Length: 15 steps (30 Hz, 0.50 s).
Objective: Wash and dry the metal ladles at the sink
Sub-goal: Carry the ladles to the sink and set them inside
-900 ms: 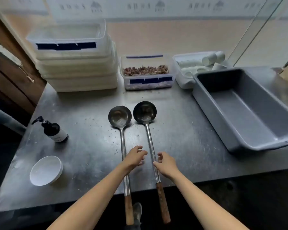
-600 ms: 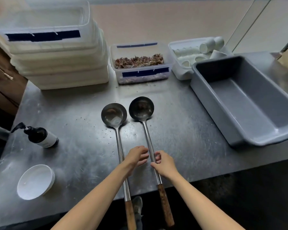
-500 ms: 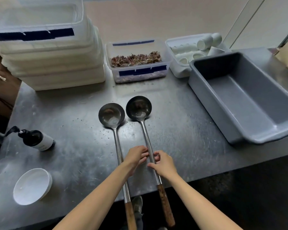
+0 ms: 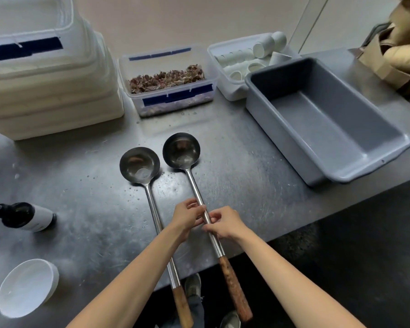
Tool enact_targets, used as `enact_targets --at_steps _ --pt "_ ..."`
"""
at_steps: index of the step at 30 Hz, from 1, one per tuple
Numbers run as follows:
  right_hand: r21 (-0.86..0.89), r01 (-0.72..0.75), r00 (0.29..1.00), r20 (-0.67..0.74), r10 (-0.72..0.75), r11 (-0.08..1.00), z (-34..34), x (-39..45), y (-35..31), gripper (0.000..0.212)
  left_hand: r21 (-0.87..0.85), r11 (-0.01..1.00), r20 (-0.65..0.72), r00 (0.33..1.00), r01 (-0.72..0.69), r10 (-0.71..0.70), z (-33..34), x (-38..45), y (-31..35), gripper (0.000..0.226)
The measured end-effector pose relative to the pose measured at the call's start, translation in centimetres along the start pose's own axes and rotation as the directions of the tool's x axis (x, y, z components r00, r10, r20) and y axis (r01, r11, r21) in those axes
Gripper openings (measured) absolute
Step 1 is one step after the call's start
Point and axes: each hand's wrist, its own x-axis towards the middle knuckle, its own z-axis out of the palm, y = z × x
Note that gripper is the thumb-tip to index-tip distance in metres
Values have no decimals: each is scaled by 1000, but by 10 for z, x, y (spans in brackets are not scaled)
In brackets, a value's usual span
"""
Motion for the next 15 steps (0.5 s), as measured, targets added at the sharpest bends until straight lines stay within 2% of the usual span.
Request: enact_targets --at_steps 5,10,13,15 --pt "57 1 1000 23 -3 998 -16 -14 7 20 54 999 28 1000 -9 7 14 -13 6 15" --pt "156 -60 998 19 58 986 -31 -41 25 22 58 998 89 996 11 -16 35 -33 -2 13" --pt "299 -94 995 10 95 950 -43 -71 42 26 65 997 127 991 44 -52 53 -46 -11 30" --pt "380 -106 994 10 111 919 -47 -87 56 32 83 995 175 982 52 -66 63 -54 -17 33"
